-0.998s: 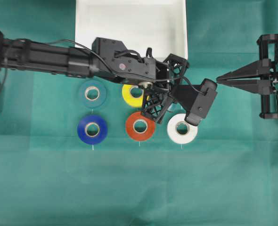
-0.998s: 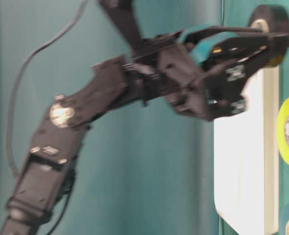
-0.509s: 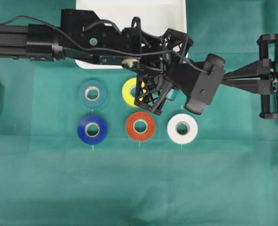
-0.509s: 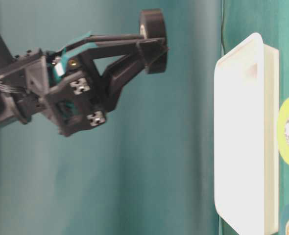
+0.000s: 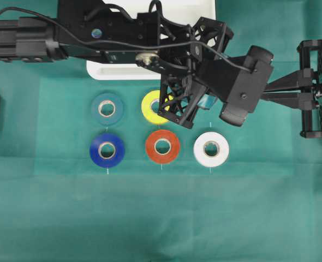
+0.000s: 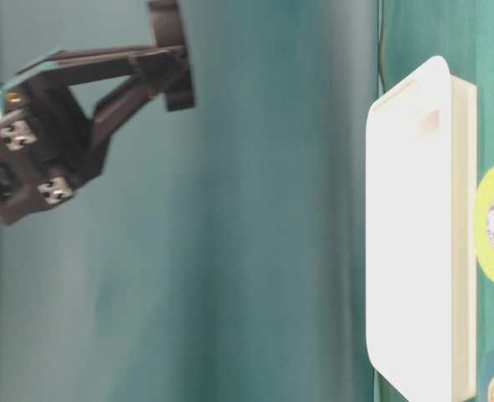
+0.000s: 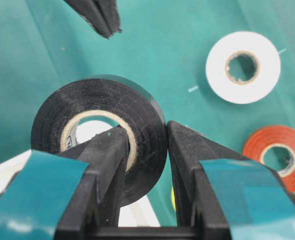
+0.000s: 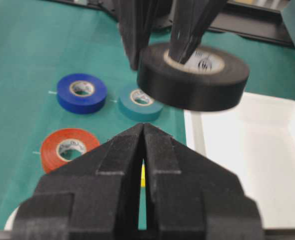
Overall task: Place the tape from the fixed location into the white case.
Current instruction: 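Lift the black tape roll up off the table with the left gripper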
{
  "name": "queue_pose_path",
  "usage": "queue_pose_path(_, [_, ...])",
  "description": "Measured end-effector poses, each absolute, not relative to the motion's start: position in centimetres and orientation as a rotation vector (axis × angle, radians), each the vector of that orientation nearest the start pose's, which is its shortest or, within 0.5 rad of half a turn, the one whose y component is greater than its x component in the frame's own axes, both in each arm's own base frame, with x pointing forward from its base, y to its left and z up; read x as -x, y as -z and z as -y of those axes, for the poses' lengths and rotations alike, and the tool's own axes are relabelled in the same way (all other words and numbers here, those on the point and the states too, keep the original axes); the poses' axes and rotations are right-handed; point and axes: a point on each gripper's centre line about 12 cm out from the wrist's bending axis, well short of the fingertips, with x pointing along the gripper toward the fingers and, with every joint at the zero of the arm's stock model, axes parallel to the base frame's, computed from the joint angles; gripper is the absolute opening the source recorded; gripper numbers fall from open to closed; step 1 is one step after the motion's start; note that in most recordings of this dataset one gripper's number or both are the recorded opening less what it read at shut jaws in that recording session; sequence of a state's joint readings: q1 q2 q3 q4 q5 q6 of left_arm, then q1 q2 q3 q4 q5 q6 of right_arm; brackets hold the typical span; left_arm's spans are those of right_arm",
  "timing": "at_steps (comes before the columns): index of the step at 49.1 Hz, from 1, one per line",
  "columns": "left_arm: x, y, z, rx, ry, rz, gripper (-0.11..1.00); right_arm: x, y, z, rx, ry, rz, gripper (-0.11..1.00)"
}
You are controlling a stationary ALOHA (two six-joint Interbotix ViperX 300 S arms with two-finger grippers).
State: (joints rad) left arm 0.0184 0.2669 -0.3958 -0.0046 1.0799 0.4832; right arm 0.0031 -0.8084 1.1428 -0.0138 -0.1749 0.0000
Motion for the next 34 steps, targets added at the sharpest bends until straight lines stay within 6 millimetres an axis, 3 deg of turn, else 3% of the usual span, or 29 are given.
queue_pose_path(11, [-50.2,-35.7,-0.5,-0.437,0.218,-0.918,0.22,-22.4,-26.0,-0.1,0.012,-0.006,-0.16,0.0])
queue_pose_path(34, [-50.2,-35.7,-0.4,-0.423,0.214,-0.925,0.22,-22.4,-26.0,-0.1,0.014,-0.007,-0.16,0.0])
